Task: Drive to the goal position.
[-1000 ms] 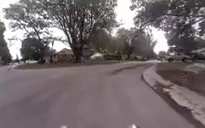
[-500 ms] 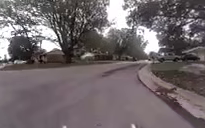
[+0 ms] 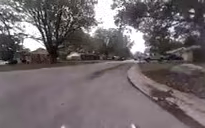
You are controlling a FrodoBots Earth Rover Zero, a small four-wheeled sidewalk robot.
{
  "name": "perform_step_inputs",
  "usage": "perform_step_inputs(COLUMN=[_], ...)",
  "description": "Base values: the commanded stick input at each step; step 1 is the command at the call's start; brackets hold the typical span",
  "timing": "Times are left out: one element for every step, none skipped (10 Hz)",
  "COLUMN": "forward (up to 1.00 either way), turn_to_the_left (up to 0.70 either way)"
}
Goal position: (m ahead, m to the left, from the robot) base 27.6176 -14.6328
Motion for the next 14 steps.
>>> perform_step_inputs(forward=[1.0,1.0,1.0,1.0,1.0,1.0,1.0,1.0,1.0,1.0,1.0,1.0,1.0,1.0], turn_to_the_left=[0.0,0.0,0.0,0.0,0.0,0.0,0.0,0.0,0.0,0.0,-0.01,-0.03,-0.18,-0.35])
